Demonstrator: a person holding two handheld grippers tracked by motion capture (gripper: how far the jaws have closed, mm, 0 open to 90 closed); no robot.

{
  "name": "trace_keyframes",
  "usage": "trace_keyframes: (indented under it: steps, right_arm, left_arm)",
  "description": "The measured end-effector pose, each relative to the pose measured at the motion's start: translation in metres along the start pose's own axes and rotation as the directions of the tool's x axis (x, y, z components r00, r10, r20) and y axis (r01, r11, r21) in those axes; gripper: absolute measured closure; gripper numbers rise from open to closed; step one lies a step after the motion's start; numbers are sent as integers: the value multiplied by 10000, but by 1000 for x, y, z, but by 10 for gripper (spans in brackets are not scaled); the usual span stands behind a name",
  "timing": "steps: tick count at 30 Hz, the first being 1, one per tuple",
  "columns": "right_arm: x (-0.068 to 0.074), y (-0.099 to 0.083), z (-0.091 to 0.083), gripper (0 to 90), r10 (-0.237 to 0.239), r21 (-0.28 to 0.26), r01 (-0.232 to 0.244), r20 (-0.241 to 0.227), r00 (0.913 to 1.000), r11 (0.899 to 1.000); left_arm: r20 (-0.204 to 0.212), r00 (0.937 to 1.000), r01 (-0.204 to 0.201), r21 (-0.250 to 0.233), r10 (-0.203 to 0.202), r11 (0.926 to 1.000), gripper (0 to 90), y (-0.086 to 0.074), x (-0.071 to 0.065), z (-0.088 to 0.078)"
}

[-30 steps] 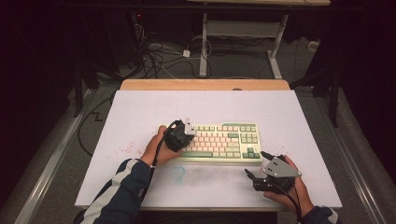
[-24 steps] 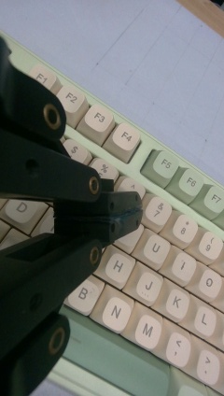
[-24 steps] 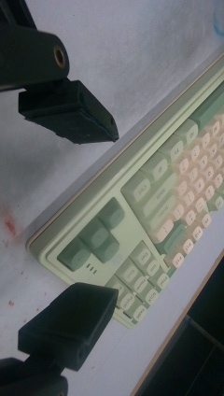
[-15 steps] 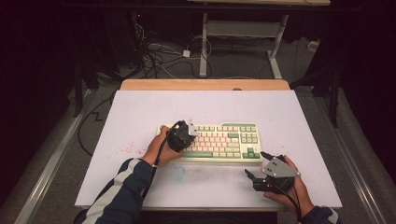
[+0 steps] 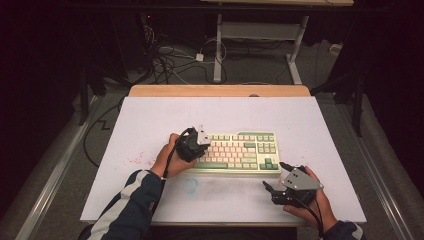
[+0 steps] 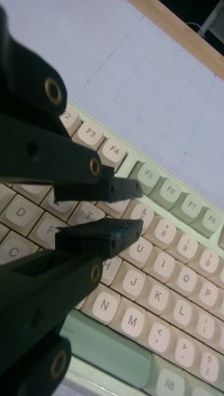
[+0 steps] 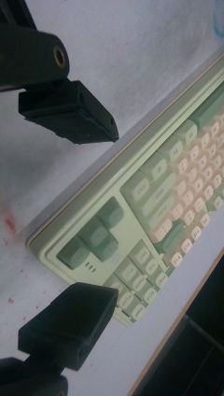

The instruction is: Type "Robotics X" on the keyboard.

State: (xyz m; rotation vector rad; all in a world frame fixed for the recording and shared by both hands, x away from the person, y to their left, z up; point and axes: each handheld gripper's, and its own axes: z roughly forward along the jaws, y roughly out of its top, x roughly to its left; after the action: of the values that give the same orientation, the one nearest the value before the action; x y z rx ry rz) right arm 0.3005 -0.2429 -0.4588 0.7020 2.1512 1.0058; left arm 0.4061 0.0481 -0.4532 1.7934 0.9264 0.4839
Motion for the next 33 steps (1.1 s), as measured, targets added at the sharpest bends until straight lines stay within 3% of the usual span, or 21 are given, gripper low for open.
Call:
trace_keyframes:
  steps: [7,11,15,22,25,28,33]
  right_arm:
    - [0,0,0,212,13,-13,-13,14,10000,10000]
    - [-1,0,-1,212,27,-51,-27,33,10000,10000]
    - [-2,0,-1,211,45,-56,-44,62,10000,10000]
    - [-2,0,-1,212,58,-37,-58,56,10000,10000]
    - [-2,1,-1,212,31,-51,-31,48,10000,10000]
    - [-2,1,-2,212,35,-67,-35,60,10000,10000]
    - [-2,1,-2,213,84,-116,-83,65,9999,9999]
  left_arm:
    - [311,9993,225,-569,-208,9981,517,4,0,-8]
    - [-6,10000,77,-1006,-78,9949,343,3,-1,-11]
    - [-49,10000,14,-1222,-20,9925,246,2,-3,-16]
    - [140,9998,-128,-1577,152,9874,201,1,-4,-28]
    - [271,9996,73,-1678,-28,9858,194,1,-2,-32]
    - [156,9997,-147,-1678,176,9857,194,-3,-1,-35]
    - [124,9997,-183,-1763,208,9842,194,-4,0,-38]
